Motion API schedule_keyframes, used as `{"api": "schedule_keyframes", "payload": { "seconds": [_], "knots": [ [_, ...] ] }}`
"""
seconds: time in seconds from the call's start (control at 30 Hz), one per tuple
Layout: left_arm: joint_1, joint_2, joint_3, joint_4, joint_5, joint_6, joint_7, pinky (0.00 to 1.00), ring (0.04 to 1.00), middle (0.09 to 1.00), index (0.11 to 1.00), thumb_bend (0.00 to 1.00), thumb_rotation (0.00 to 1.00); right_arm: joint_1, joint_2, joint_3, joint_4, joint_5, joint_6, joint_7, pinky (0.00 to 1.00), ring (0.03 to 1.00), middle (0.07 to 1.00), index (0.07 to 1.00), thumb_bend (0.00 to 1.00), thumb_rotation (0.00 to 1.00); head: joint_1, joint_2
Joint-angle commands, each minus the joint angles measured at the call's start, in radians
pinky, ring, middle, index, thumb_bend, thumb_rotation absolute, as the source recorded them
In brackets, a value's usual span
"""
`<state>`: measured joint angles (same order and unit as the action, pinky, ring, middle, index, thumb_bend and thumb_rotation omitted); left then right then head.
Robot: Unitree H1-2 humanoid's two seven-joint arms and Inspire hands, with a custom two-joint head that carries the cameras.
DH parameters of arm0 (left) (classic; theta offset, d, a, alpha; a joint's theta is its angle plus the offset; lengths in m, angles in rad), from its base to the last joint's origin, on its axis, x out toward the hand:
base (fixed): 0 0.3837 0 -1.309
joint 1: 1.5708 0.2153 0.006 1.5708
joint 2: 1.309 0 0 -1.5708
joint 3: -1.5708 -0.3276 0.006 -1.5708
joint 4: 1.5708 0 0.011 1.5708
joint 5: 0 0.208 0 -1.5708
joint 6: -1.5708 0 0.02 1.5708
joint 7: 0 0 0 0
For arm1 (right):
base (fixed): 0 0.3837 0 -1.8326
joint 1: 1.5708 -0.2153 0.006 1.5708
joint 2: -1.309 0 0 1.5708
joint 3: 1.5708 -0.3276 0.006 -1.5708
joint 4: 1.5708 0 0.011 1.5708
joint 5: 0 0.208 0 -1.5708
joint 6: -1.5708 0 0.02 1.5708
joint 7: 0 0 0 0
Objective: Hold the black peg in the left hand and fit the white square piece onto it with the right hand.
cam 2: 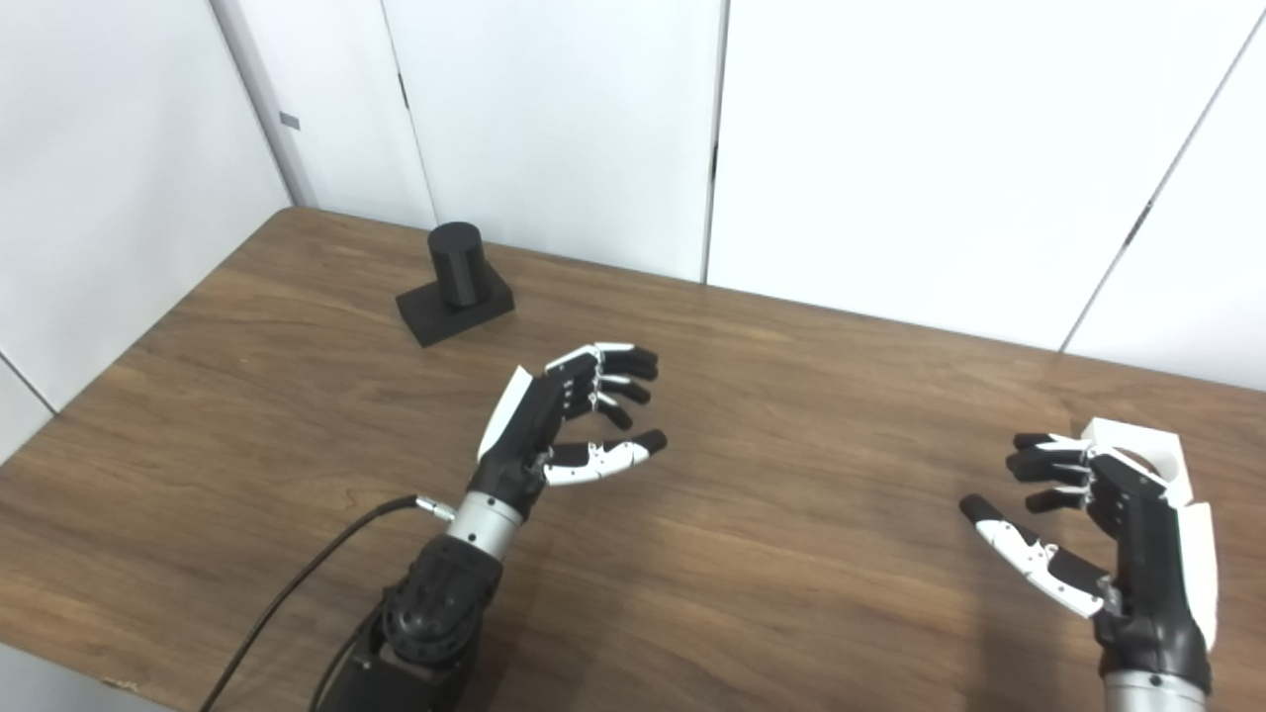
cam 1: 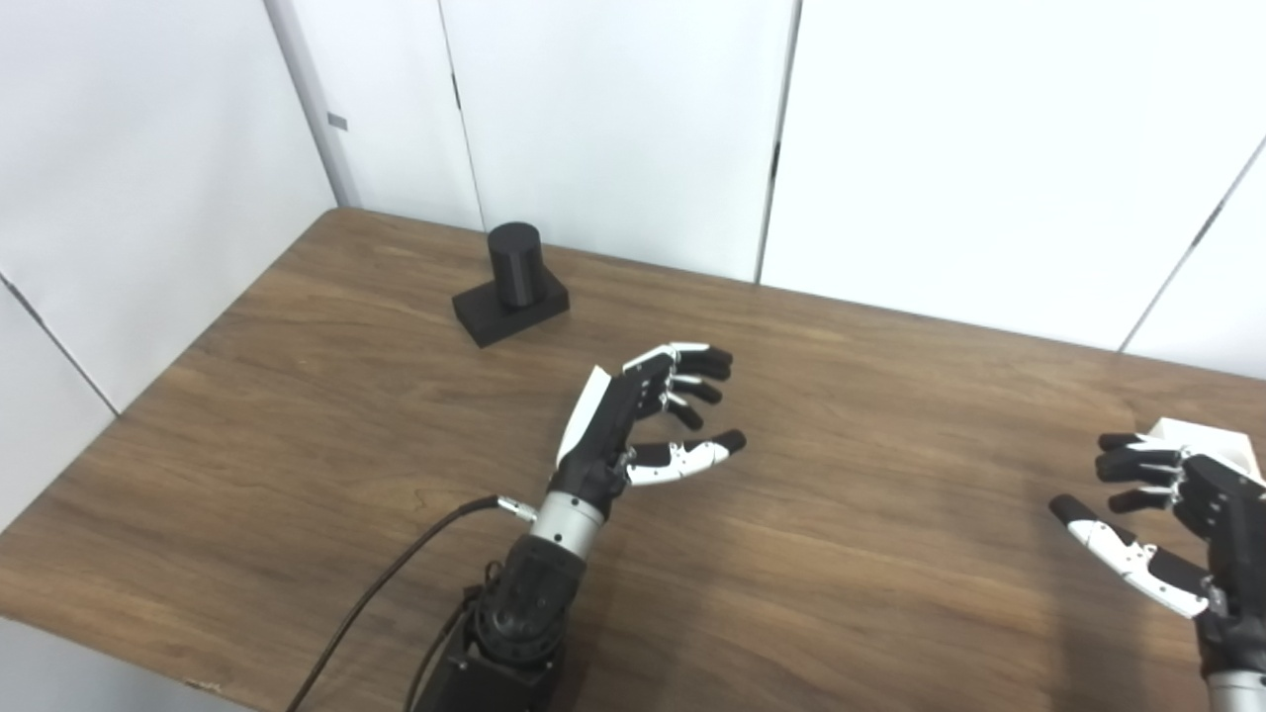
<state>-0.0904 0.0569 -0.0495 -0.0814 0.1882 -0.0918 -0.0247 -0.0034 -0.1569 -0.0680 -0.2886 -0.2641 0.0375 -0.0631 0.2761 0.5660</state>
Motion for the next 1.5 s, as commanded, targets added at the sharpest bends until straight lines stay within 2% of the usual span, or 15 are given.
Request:
{"api": "schedule_keyframes", "payload": {
  "seconds": [0.0, 0.07, 0.17, 0.37, 0.47, 0.63, 0.8, 0.93, 1.17, 1.37, 1.47],
  "knots": [
    [-0.063, 0.063, 0.019, -0.048, 0.007, 0.031, -0.027, 0.59, 0.710, 0.757, 0.724, 0.75, 0.13, -0.021, 0.006, -0.004, -0.048, 0.002, -0.001, -0.004, 0.47, 0.592, 0.659, 0.490, 0.50, 0.11, 0.004, -0.001],
    [-0.086, 0.107, 0.029, -0.061, 0.015, 0.058, -0.045, 0.62, 0.727, 0.765, 0.731, 0.76, 0.19, -0.020, 0.009, -0.003, -0.060, 0.000, 0.017, -0.001, 0.47, 0.593, 0.660, 0.490, 0.50, 0.11, 0.002, 0.000],
    [-0.133, 0.175, 0.046, -0.063, 0.025, 0.093, -0.064, 0.64, 0.740, 0.769, 0.734, 0.74, 0.20, -0.019, 0.009, -0.003, -0.072, -0.003, 0.035, 0.001, 0.49, 0.603, 0.665, 0.490, 0.50, 0.11, -0.001, 0.003],
    [-0.235, 0.280, 0.087, -0.022, 0.028, 0.140, -0.073, 0.62, 0.741, 0.772, 0.723, 0.78, 0.22, -0.020, 0.007, -0.009, -0.071, 0.005, 0.031, 0.001, 0.47, 0.594, 0.659, 0.490, 0.50, 0.11, 0.004, -0.002],
    [-0.274, 0.295, 0.103, -0.011, 0.027, 0.177, -0.064, 0.58, 0.714, 0.753, 0.712, 0.77, 0.20, -0.021, 0.002, -0.009, -0.065, 0.005, 0.022, 0.002, 0.47, 0.593, 0.655, 0.490, 0.50, 0.11, 0.009, -0.004],
    [-0.321, 0.305, 0.114, 0.006, 0.086, 0.221, -0.027, 0.62, 0.725, 0.760, 0.712, 0.75, 0.17, -0.022, -0.001, -0.010, -0.068, 0.007, 0.026, 0.007, 0.48, 0.597, 0.659, 0.490, 0.50, 0.11, 0.013, -0.005],
    [-0.375, 0.341, 0.111, 0.080, 0.181, 0.239, 0.010, 0.63, 0.727, 0.748, 0.709, 0.76, 0.17, -0.021, 0.002, -0.013, -0.065, 0.012, 0.019, 0.003, 0.47, 0.594, 0.662, 0.490, 0.50, 0.11, 0.011, -0.007],
    [-0.424, 0.372, 0.116, 0.129, 0.218, 0.286, 0.016, 0.65, 0.750, 0.765, 0.716, 0.79, 0.14, -0.021, 0.000, -0.016, -0.063, 0.011, 0.016, 0.001, 0.47, 0.592, 0.660, 0.489, 0.50, 0.11, 0.012, -0.005],
    [-0.474, 0.432, 0.103, 0.215, 0.279, 0.314, 0.036, 0.64, 0.760, 0.787, 0.735, 0.80, 0.18, -0.022, -0.001, -0.013, -0.072, 0.000, 0.024, 0.003, 0.46, 0.591, 0.657, 0.489, 0.49, 0.11, 0.015, -0.004],
    [-0.481, 0.456, 0.095, 0.255, 0.310, 0.336, 0.045, 0.62, 0.790, 0.822, 0.758, 0.84, 0.24, -0.026, 0.004, -0.013, -0.073, -0.010, 0.023, -0.002, 0.44, 0.569, 0.629, 0.489, 0.50, 0.11, 0.016, -0.004],
    [-0.483, 0.470, 0.086, 0.278, 0.330, 0.344, 0.051, 0.66, 0.828, 0.844, 0.771, 0.86, 0.25, -0.027, 0.006, -0.012, -0.077, -0.016, 0.026, -0.004, 0.44, 0.569, 0.625, 0.489, 0.50, 0.11, 0.016, -0.005]
  ]
}}
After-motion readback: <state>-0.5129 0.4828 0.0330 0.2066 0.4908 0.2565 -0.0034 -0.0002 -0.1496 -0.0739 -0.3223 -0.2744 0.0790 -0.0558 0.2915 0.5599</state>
